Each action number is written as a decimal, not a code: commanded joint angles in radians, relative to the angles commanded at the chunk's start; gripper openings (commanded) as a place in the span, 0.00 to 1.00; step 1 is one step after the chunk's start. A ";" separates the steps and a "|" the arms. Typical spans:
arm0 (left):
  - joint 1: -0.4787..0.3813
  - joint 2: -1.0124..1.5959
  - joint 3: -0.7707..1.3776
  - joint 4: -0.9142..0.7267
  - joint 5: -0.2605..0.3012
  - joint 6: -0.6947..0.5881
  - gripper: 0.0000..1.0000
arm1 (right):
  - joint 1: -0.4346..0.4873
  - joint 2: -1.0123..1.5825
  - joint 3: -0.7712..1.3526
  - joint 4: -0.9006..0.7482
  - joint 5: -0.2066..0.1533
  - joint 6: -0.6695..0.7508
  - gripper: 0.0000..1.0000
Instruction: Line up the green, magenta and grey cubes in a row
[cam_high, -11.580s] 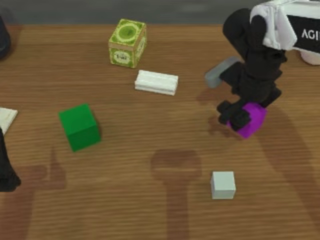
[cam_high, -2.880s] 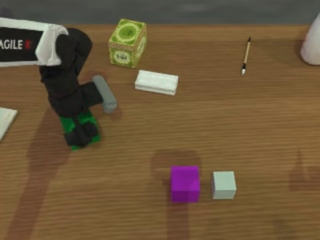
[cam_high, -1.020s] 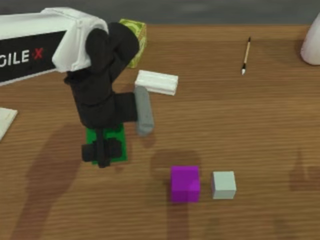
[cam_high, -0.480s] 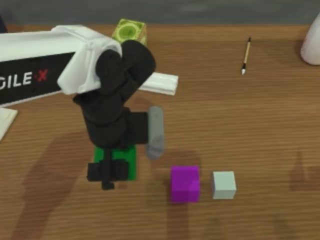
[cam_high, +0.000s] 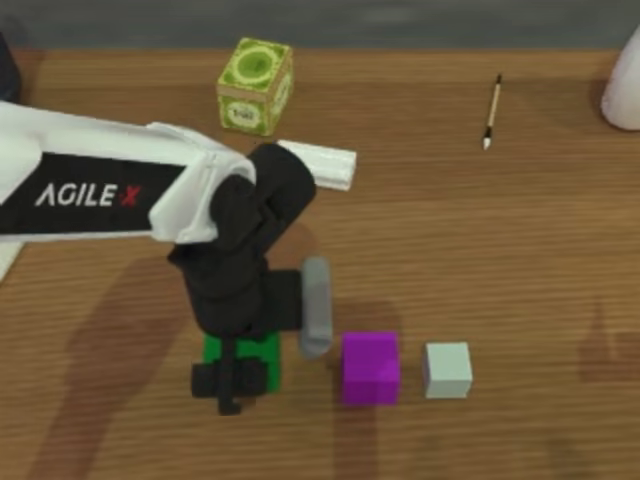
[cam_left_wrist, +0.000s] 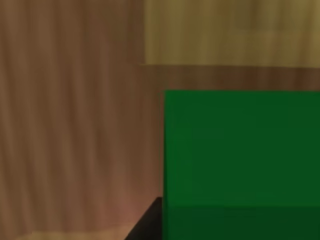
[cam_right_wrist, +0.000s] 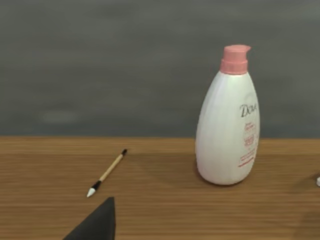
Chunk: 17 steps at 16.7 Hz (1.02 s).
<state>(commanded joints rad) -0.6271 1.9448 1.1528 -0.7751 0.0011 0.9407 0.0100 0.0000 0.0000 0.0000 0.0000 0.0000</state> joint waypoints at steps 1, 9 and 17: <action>0.000 0.001 -0.001 0.002 0.000 0.000 0.00 | 0.000 0.000 0.000 0.000 0.000 0.000 1.00; 0.000 0.001 -0.001 0.002 0.000 0.000 0.38 | 0.000 0.000 0.000 0.000 0.000 0.000 1.00; 0.000 0.001 -0.001 0.002 0.000 0.000 0.98 | 0.000 0.000 0.000 0.000 0.000 0.000 1.00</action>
<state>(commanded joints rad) -0.6273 1.9460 1.1518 -0.7734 0.0011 0.9408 0.0100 0.0000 0.0000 0.0000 0.0000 0.0000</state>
